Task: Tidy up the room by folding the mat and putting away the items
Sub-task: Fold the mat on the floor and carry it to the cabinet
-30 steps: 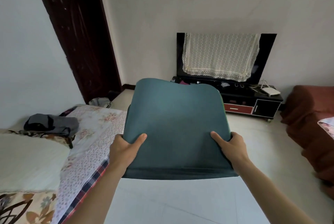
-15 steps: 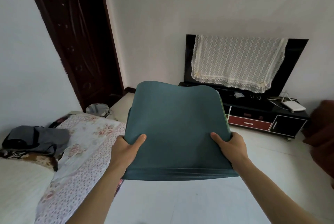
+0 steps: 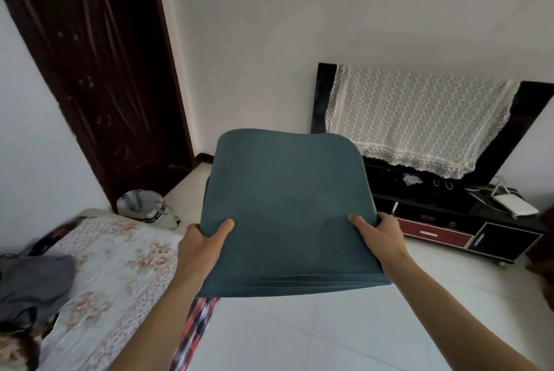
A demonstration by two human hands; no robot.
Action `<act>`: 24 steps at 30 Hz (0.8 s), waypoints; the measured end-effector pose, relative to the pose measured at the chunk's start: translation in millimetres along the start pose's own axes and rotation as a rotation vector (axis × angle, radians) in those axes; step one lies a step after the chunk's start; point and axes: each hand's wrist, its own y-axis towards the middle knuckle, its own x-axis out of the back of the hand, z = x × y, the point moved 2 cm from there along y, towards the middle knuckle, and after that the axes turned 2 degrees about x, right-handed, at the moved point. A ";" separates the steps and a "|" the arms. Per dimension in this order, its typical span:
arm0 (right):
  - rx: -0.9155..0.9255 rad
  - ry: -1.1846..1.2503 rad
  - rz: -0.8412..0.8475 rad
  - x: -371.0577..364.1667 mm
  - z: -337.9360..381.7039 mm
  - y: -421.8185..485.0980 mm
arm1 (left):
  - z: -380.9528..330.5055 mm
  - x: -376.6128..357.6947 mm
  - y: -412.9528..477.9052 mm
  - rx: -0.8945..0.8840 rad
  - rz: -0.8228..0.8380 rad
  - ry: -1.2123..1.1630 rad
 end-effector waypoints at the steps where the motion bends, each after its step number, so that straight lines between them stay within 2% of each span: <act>1: -0.006 0.003 0.002 -9.4 2.7 13.8 | -5.2 -3.1 15.9 -0.002 -0.004 0.008; 15: -0.041 0.042 0.085 -138.4 31.4 308.1 | -79.1 -107.7 283.5 0.049 -0.068 0.104; 24: -0.046 0.024 0.105 -220.7 76.0 463.7 | -132.4 -140.6 438.5 0.061 -0.128 0.169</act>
